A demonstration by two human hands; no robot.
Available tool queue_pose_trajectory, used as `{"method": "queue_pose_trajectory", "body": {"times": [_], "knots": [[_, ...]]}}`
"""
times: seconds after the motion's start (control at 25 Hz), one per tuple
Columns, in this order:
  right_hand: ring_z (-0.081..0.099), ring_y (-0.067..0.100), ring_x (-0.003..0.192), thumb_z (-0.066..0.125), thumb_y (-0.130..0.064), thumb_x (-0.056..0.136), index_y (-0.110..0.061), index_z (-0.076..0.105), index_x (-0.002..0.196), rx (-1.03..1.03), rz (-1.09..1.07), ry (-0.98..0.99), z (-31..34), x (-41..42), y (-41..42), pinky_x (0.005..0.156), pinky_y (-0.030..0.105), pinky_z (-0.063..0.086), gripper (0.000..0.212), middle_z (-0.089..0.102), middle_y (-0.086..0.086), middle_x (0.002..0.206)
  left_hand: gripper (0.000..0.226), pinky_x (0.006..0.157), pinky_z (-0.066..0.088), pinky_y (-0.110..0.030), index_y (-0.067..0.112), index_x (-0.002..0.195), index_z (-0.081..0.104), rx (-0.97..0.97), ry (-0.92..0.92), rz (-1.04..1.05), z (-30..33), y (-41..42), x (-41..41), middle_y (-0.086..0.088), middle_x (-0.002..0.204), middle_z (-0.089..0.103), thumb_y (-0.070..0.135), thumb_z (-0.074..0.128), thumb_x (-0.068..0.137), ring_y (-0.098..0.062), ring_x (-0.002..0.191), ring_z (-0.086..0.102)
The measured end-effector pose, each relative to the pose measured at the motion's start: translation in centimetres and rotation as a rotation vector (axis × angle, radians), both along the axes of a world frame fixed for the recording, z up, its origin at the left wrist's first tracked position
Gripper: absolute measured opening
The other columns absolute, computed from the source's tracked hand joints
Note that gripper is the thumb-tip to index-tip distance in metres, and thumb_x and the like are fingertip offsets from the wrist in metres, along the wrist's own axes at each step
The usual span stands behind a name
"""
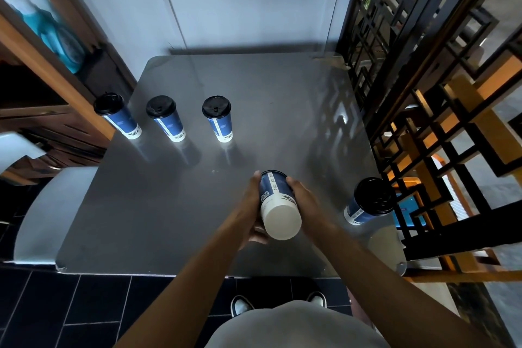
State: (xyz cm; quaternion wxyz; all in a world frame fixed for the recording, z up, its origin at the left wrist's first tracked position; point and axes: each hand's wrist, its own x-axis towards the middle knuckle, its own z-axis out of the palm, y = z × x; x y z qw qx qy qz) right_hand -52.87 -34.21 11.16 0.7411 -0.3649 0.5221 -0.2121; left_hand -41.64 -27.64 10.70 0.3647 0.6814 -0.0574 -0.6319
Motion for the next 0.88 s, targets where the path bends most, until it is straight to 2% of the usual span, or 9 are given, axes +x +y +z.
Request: {"method": "queue_pose_trajectory", "body": {"times": [0.08,0.16,0.24,0.32,0.44,0.52,0.56,0.72,0.88], "knots": [[0.058,0.030,0.076,0.043,-0.025,0.105,0.010,0.052,0.132,0.011,-0.011,-0.015,-0.1,0.1,-0.3,0.070,0.037,0.049,0.045,0.059,0.027,0.108,0.090,0.049,0.048,-0.025,0.016,0.122,0.061,-0.010,-0.229,-0.136,0.3,-0.1,0.4,-0.013,0.083,0.068,0.090,0.030,0.080,-0.025,0.069,0.067],[0.057,0.031,0.077,0.044,-0.026,0.105,0.010,0.053,0.131,0.036,-0.003,-0.012,-0.3,0.1,-0.6,0.075,0.041,0.048,0.045,0.059,0.026,0.105,0.082,0.043,0.041,-0.021,0.012,0.123,0.055,-0.047,-0.281,-0.170,0.4,-0.3,0.7,-0.011,0.070,0.059,0.082,0.034,0.087,-0.020,0.050,0.056],[0.060,0.031,0.082,0.044,-0.032,0.104,0.004,0.057,0.129,0.025,0.041,0.035,-0.4,-0.1,-0.7,0.074,0.040,0.049,0.046,0.064,0.023,0.104,0.081,0.042,0.035,-0.018,0.007,0.098,0.056,-0.047,-0.222,-0.177,0.8,-0.3,0.9,-0.008,0.056,0.049,0.084,0.032,0.086,-0.015,0.040,0.044],[0.063,0.030,0.084,0.043,-0.038,0.104,-0.003,0.061,0.126,-0.010,0.091,0.096,-0.4,-0.3,-0.7,0.069,0.036,0.051,0.046,0.069,0.023,0.109,0.078,0.045,0.028,-0.018,0.010,0.078,0.052,-0.069,-0.151,-0.175,0.9,-0.3,1.0,-0.008,0.054,0.042,0.086,0.037,0.082,-0.015,0.039,0.036],[0.067,0.033,0.089,0.040,-0.044,0.104,-0.010,0.059,0.129,0.022,0.107,0.096,0.0,-0.5,-0.8,0.065,0.036,0.055,0.046,0.068,0.023,0.117,0.062,0.050,0.023,-0.023,0.013,0.088,0.055,-0.127,-0.038,-0.081,0.6,-0.2,0.7,-0.010,0.063,0.040,0.075,0.045,0.085,-0.017,0.045,0.032],[0.067,0.037,0.098,0.040,-0.047,0.104,-0.016,0.056,0.133,0.076,0.086,0.065,0.4,-0.5,-0.5,0.068,0.041,0.057,0.046,0.067,0.021,0.124,0.060,0.050,0.025,-0.024,0.014,0.091,0.058,-0.156,0.002,0.000,0.2,-0.1,0.3,-0.012,0.065,0.043,0.072,0.043,0.088,-0.016,0.043,0.033],[0.065,0.035,0.099,0.041,-0.046,0.104,-0.015,0.055,0.135,0.093,0.068,0.047,0.6,-0.5,-0.4,0.065,0.038,0.056,0.046,0.066,0.020,0.126,0.061,0.049,0.026,-0.024,0.013,0.092,0.059,-0.161,0.004,0.024,0.1,-0.1,0.1,-0.012,0.065,0.043,0.072,0.042,0.088,-0.015,0.041,0.032],[0.064,0.023,0.075,0.041,-0.039,0.105,-0.003,0.056,0.136,0.102,0.017,-0.019,0.8,-0.4,-0.2,0.052,0.027,0.049,0.050,0.066,0.016,0.105,0.065,0.050,0.018,-0.024,0.014,0.080,0.048,-0.095,-0.048,-0.025,-0.2,0.1,-0.3,-0.008,0.062,0.031,0.077,0.033,0.087,-0.016,0.046,0.023],[0.062,0.023,0.071,0.042,-0.036,0.105,0.000,0.057,0.133,0.071,0.041,0.024,0.6,-0.4,-0.6,0.060,0.032,0.049,0.049,0.065,0.017,0.100,0.064,0.047,0.027,-0.019,0.008,0.086,0.051,-0.122,-0.162,-0.028,-0.5,0.2,-0.3,-0.010,0.055,0.037,0.068,0.029,0.094,-0.018,0.043,0.031]]}}
